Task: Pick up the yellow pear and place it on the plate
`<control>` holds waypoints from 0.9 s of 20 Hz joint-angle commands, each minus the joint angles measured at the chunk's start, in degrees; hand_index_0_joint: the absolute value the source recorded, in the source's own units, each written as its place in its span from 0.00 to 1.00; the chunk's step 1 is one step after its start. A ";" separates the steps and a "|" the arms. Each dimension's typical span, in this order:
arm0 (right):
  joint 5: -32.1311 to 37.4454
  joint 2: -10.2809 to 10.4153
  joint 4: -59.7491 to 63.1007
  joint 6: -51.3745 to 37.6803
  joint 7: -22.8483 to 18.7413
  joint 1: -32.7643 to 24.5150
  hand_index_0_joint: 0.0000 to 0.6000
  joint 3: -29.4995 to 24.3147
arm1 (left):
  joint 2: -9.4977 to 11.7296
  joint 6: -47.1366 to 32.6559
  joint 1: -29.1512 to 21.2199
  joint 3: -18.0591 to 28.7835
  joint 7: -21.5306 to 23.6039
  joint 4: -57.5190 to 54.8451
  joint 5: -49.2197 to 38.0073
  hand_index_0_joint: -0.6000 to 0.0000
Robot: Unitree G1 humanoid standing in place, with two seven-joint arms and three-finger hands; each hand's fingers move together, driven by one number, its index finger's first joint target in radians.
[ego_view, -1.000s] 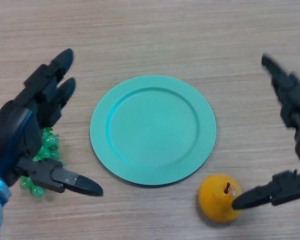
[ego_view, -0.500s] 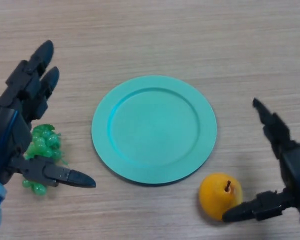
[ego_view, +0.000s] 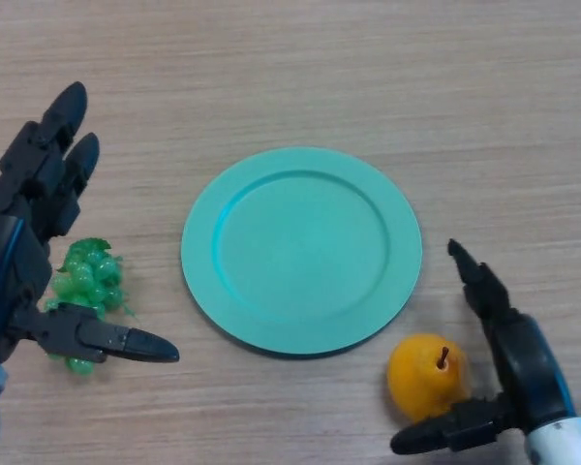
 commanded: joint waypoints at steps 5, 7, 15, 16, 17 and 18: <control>1.65 -0.27 -4.59 -2.15 -3.37 0.83 0.75 1.14 | 1.61 -7.33 -0.82 5.66 2.66 -3.29 -2.08 1.00; -1.12 -0.26 -5.19 -1.14 -2.82 1.44 1.00 1.60 | 1.76 -6.06 -0.89 6.69 3.19 -3.82 -3.89 1.00; -8.87 -0.29 -13.64 0.80 1.43 1.09 1.00 1.60 | 0.73 -7.99 1.01 7.68 3.15 -4.57 -4.06 1.00; -8.41 -0.28 -16.19 2.77 2.47 -0.12 1.00 1.68 | 0.83 -7.71 0.99 7.85 3.41 -5.01 -4.43 1.00; -9.06 -0.27 -16.50 2.79 3.93 -2.35 1.00 1.53 | 1.07 -6.87 1.04 8.08 2.89 -5.60 -4.48 1.00; -9.43 -0.27 -15.83 2.20 5.26 -5.54 1.00 1.62 | 1.24 -5.30 0.85 8.55 2.62 -6.40 -5.16 1.00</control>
